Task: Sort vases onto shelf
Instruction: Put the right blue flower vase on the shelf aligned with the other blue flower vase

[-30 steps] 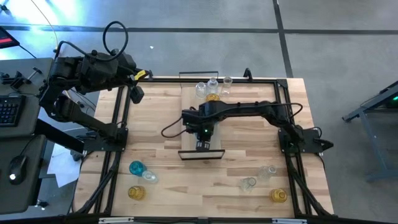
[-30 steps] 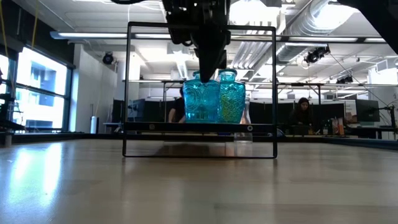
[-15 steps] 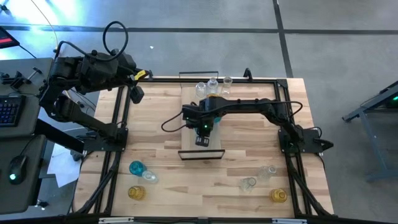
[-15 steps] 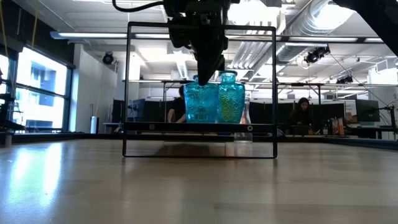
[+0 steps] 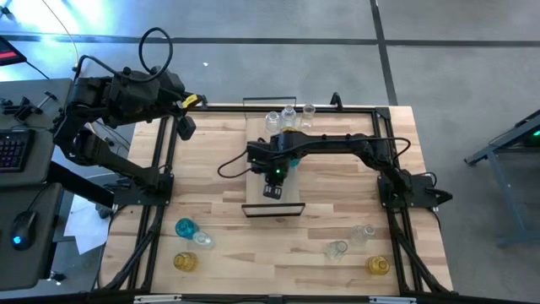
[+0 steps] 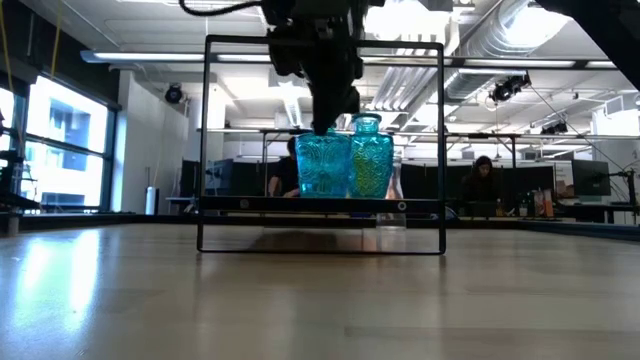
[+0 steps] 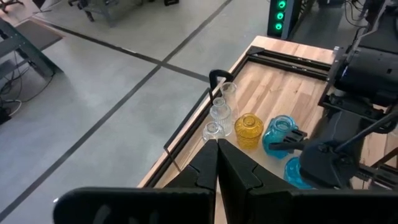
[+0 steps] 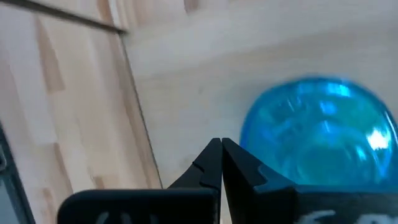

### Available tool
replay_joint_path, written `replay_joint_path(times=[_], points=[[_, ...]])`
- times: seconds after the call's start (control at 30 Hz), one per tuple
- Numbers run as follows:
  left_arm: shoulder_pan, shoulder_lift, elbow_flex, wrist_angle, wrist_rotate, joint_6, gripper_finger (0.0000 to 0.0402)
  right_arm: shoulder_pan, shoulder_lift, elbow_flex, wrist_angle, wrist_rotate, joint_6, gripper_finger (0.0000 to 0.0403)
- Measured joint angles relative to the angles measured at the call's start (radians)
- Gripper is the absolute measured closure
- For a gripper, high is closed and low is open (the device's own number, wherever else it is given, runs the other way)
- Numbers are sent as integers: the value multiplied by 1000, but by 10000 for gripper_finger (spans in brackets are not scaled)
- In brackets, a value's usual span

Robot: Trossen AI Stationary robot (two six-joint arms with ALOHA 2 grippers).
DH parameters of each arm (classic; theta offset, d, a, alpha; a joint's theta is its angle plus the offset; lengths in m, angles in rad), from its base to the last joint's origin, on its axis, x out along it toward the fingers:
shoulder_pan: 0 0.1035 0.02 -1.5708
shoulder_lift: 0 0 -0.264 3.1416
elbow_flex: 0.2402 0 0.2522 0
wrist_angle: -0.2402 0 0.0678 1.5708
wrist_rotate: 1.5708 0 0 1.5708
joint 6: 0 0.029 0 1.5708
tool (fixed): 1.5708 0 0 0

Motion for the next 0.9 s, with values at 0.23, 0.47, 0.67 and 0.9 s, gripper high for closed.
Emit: replay_joint_path(times=[0.23,0.47,0.67,0.9], points=[[0,0,0,0,0,-15,401,49,0,0,-77,9,0,403],[0,0,0,0,0,-16,401,39,0,0,-118,115,5,403],[0,0,0,-1,52,-16,401,30,0,0,-167,174,-3,403],[0,0,0,-1,55,-16,401,28,0,0,-131,211,-4,403]])
